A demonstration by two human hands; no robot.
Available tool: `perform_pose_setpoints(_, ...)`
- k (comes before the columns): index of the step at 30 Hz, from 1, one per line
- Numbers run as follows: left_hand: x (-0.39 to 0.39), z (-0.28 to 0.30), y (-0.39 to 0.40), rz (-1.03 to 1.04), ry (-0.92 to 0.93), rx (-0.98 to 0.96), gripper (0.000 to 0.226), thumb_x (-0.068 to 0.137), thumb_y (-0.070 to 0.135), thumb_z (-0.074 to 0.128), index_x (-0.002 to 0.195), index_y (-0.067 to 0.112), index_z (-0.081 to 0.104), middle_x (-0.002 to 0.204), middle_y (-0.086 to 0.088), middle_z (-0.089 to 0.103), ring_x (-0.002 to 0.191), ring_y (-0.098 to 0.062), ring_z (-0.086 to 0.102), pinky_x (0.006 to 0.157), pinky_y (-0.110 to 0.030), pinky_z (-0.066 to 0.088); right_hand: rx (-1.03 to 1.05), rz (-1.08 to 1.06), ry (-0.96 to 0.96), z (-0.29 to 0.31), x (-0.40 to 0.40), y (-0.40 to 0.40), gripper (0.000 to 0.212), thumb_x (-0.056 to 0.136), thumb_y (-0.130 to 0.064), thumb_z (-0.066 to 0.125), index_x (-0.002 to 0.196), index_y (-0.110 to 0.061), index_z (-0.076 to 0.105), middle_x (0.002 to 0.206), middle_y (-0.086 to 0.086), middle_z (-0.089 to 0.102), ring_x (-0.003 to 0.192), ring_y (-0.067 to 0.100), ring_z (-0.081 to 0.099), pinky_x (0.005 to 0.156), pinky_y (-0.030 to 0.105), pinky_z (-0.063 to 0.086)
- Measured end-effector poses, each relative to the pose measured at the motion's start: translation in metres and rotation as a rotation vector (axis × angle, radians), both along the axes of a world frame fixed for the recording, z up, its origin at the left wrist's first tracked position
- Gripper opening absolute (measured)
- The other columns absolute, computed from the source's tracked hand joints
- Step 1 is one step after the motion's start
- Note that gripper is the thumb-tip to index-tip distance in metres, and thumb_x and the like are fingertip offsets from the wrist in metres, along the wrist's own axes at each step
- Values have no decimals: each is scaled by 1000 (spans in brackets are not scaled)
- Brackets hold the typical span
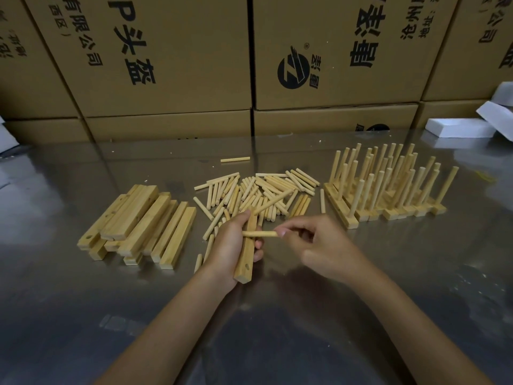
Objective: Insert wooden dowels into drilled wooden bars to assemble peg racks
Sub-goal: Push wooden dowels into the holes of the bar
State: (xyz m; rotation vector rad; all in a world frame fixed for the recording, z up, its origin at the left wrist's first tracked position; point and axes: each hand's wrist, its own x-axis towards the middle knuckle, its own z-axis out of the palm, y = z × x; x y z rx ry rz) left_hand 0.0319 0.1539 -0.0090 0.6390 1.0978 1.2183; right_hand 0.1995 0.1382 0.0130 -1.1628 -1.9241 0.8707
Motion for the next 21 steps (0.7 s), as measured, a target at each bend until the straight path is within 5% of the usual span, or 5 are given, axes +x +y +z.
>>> perform_pose_setpoints(7, 0, 1, 2, -29, 0, 6, 23, 105, 29, 43, 100, 9, 55, 65, -4, 50, 43, -13, 42, 33, -20, 32, 200, -135, -50, -2, 3, 5, 16, 89, -15, 62, 89, -23, 76, 76, -13, 59, 61, 8, 49, 57, 30, 41)
perform_pose_setpoints(14, 4, 1, -1, -16, 101, 63, 20, 106, 26, 42, 106, 10, 54, 67, -6, 50, 42, -14, 43, 35, -19, 32, 186, 35, -179, -3, 0, 1, 15, 91, -17, 66, 91, -30, 74, 69, -26, 60, 70, -6, 55, 59, 8, 40)
perform_pose_setpoints(18, 6, 0, -2, -32, 145, 100, 20, 107, 25, 40, 104, 12, 55, 63, -8, 52, 42, -15, 44, 35, -19, 33, 219, 27, -76, -2, -3, -2, 20, 91, -15, 66, 98, -30, 78, 75, -15, 71, 64, 5, 56, 55, 12, 41)
perform_pose_setpoints(21, 6, -1, -2, -35, 140, 109, 20, 107, 24, 40, 106, 10, 54, 64, -8, 52, 42, -15, 43, 35, -19, 32, 240, 53, -81, 0, -3, -5, 24, 89, -9, 65, 99, -25, 79, 70, -36, 64, 65, -7, 58, 56, 3, 39)
